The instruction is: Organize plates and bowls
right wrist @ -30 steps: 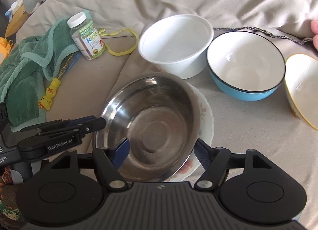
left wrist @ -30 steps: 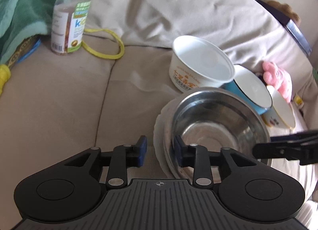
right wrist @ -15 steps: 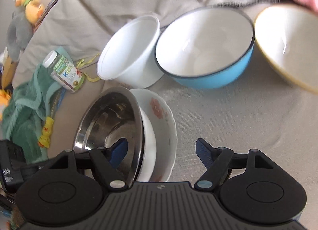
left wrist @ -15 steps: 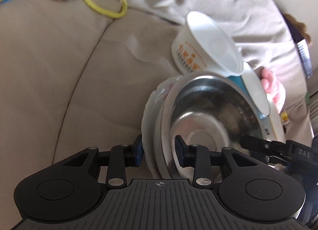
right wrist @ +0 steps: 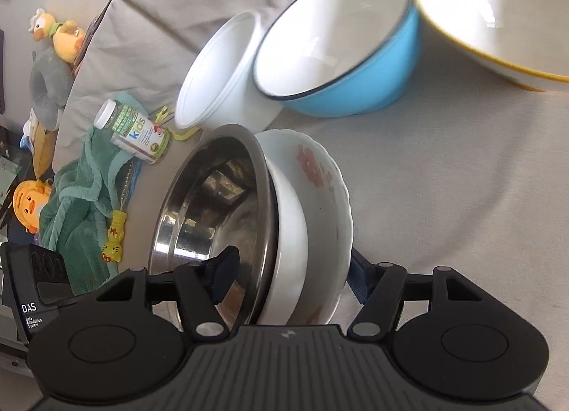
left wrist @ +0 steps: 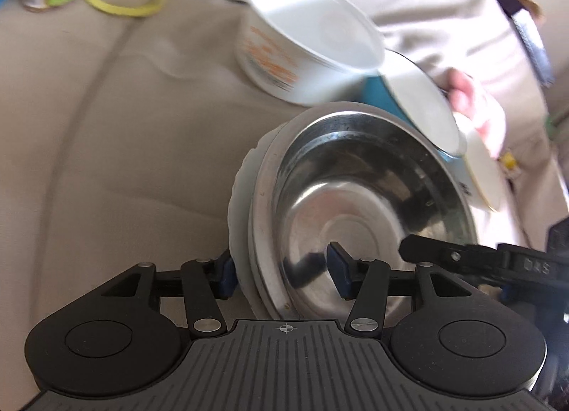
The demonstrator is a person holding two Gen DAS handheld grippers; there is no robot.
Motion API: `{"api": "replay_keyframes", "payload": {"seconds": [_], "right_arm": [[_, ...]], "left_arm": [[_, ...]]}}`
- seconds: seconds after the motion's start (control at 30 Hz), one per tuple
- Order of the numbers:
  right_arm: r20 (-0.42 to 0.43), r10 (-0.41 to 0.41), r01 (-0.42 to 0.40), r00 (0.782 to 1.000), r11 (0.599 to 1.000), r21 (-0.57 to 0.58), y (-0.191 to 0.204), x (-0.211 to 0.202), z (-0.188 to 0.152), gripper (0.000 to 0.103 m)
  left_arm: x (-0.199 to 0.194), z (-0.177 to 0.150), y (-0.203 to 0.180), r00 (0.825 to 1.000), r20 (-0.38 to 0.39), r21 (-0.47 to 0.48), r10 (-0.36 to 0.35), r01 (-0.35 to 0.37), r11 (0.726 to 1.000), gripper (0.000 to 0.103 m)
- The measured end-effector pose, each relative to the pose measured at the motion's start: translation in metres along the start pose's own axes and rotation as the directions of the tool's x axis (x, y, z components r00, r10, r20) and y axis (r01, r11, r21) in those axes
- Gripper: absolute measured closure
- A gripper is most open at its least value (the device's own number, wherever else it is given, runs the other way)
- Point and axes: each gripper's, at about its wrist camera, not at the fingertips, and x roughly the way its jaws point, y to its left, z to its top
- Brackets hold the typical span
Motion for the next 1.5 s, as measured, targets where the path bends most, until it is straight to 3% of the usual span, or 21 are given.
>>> {"api": "replay_keyframes", "payload": {"seconds": [0.17, 0.3, 0.47, 0.5, 0.57, 0.7, 0.77, 0.9, 1.03, 1.1, 1.23, 1.4, 1.5], "right_arm": [[0.027, -0.029, 0.028, 0.999, 0.999, 0.034, -0.023, -0.021, -0.002, 0.038], [0.056, -0.036, 0.034, 0.998, 0.999, 0.030, -0.034, -0.032, -0.004, 0.037], [0.175, -0.107, 0.113, 0.979, 0.993, -0.025, -0.044, -0.076, -0.012, 0.015], [0.185, -0.099, 0.104, 0.978, 0.994, -0.019, -0.051, -0.084, -0.015, 0.010], [0.202, -0.120, 0.120, 0.972, 0.993, 0.011, -0.066, -0.096, -0.020, 0.009], [0.224, -0.257, 0.259, 0.940, 0.966, 0.021, -0.097, -0.107, -0.030, 0.009], [0.213, -0.313, 0.315, 0.925, 0.949, 0.026, -0.111, -0.107, -0.033, 0.009], [0.201, -0.294, 0.316, 0.934, 0.945, -0.086, -0.109, -0.103, -0.039, 0.000], [0.212, -0.336, 0.367, 0.918, 0.920, -0.133, -0.103, -0.095, -0.044, 0.000], [0.212, -0.345, 0.379, 0.914, 0.913, -0.151, -0.102, -0.092, -0.046, 0.000], [0.193, -0.378, 0.418, 0.906, 0.872, -0.255, -0.095, -0.084, -0.046, 0.000], [0.230, -0.319, 0.363, 0.919, 0.913, -0.184, -0.103, -0.098, -0.037, 0.001], [0.304, -0.316, 0.373, 0.899, 0.915, -0.153, -0.099, -0.117, -0.029, 0.001]], "left_arm": [[0.011, -0.010, -0.025, 1.000, -0.006, 0.101, -0.029, 0.029, 0.994, 0.048], [0.010, -0.011, -0.029, 1.000, -0.006, 0.132, 0.002, -0.001, 0.991, 0.059], [-0.015, -0.018, -0.041, 0.994, 0.081, 0.174, 0.079, -0.092, 0.980, 0.058], [-0.021, -0.019, -0.044, 0.989, 0.105, 0.182, 0.100, -0.118, 0.976, 0.058], [-0.032, -0.021, -0.053, 0.978, 0.166, 0.199, 0.129, -0.161, 0.967, 0.058], [-0.043, -0.020, -0.078, 0.958, 0.237, 0.219, 0.160, -0.213, 0.952, 0.055], [-0.043, -0.018, -0.095, 0.939, 0.275, 0.239, 0.208, -0.276, 0.931, 0.054], [-0.039, -0.004, -0.118, 0.897, 0.345, 0.232, 0.276, -0.366, 0.901, 0.059], [-0.031, 0.015, -0.119, 0.874, 0.346, 0.170, 0.343, -0.417, 0.893, 0.064], [-0.029, 0.020, -0.122, 0.879, 0.348, 0.163, 0.326, -0.399, 0.902, 0.064], [-0.023, 0.031, -0.147, 0.920, 0.328, 0.217, 0.213, -0.293, 0.931, 0.064], [0.002, 0.064, -0.188, 0.954, 0.271, 0.309, 0.130, -0.214, 0.927, 0.064], [0.032, 0.090, -0.211, 0.983, 0.163, 0.372, 0.083, -0.139, 0.918, 0.064]]}}
